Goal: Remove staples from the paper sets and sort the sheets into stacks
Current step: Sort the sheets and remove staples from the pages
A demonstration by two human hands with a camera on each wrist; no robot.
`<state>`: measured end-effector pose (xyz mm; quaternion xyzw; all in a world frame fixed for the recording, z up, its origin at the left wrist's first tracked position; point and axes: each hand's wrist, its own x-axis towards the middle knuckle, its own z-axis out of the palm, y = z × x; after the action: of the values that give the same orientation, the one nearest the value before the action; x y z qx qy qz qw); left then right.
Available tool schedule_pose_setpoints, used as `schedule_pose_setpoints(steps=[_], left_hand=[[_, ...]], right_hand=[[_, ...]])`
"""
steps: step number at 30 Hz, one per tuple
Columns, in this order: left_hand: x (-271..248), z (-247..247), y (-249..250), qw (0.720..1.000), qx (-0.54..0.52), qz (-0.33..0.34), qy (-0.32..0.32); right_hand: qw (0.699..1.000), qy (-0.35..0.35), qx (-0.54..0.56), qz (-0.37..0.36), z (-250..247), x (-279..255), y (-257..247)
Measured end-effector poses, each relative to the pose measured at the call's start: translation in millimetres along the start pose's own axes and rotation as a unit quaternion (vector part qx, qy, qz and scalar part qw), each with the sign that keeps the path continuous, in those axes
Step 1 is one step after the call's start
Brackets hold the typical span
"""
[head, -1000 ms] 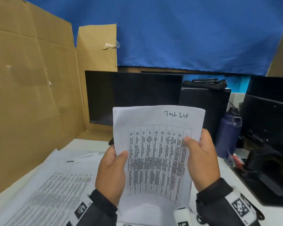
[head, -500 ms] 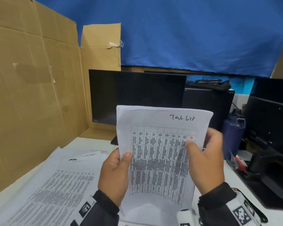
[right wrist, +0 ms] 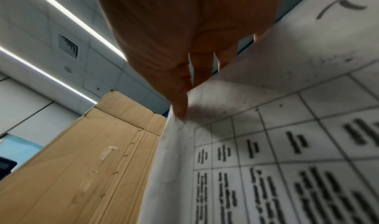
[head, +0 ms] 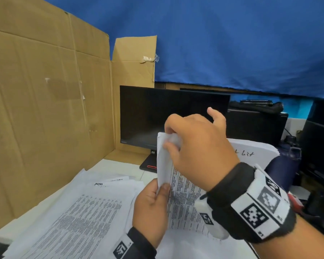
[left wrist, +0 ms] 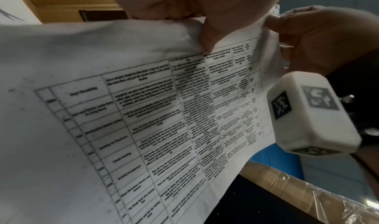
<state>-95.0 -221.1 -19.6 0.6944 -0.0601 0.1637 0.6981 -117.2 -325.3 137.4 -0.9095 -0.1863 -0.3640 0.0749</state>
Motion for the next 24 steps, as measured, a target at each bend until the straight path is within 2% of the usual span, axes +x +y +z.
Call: schedule_pose_setpoints(steps=[4,13,15,19,24], left_hand=[[0,-2,-2,1.0,-0.008,0.0,-0.001],[-2,-2,2,1.0,-0.016,0.006,-0.006],[0,-1,2,1.0,-0.012,0.008,-0.007],[7,-2,1,1.0,-0.021,0.004,-0.004],[13,2,0,1.0,-0.016,0.005,-0.004]], right_hand=[[0.997,-0.05,0.056,0.026,0,4,2],[0.996,-0.005,0.085,-0.004,12,9,5],[0.999,-0.014,0.049,-0.009,9,8,10],[0.991,-0.1,-0.084,0.006,-8,5,37],[0.985,-0.137,-0.102,0.028,-12,2,61]])
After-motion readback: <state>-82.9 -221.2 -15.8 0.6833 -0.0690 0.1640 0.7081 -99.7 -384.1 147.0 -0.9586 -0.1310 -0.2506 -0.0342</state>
